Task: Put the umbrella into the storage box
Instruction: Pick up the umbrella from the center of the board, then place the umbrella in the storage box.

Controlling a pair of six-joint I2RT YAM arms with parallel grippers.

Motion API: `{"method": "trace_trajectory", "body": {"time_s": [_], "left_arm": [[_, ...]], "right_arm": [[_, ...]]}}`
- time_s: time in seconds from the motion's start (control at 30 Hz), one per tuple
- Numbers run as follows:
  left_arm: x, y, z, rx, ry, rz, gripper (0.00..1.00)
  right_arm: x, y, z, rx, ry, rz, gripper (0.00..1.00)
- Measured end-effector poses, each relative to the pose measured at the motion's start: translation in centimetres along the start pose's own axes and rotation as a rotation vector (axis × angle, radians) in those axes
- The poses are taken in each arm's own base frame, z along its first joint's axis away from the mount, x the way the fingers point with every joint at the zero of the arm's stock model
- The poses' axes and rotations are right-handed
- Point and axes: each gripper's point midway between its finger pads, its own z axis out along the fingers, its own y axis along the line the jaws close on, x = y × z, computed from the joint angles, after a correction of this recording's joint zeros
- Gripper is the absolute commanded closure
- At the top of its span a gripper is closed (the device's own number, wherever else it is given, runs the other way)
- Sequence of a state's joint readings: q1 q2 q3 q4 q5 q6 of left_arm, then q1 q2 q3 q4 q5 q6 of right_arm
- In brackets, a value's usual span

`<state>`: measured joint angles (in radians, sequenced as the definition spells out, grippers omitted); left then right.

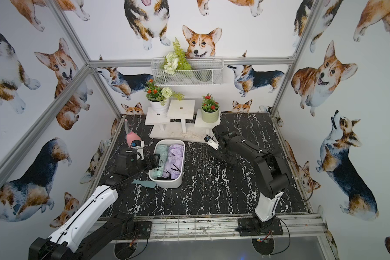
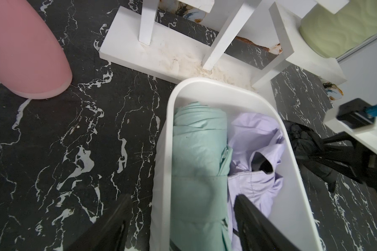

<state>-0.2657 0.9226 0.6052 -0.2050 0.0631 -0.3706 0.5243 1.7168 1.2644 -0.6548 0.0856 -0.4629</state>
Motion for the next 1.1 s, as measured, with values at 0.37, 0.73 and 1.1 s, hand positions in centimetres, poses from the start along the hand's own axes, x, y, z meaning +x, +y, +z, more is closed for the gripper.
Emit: {"method": "trace_trajectory", "body": {"time_s": [0.37, 0.73, 1.1], "left_arm": [[0.1, -0.1, 0.2, 0.009, 0.001, 0.000, 0.21], [-0.1, -0.5, 0.1, 0.031, -0.010, -0.002, 0.21], [-0.6, -0.8, -0.5, 0.043, -0.035, -0.010, 0.21]], "right_arm": [[-4.0, 3.2, -9.6, -0.121, -0.296, 0.272, 1.00], [-8.0, 9.1, -15.9, -0.444, -0.415, 0.638, 1.00], [-16.1, 13.5, -16.1, -0.666, -0.496, 0.884, 1.00]]}}
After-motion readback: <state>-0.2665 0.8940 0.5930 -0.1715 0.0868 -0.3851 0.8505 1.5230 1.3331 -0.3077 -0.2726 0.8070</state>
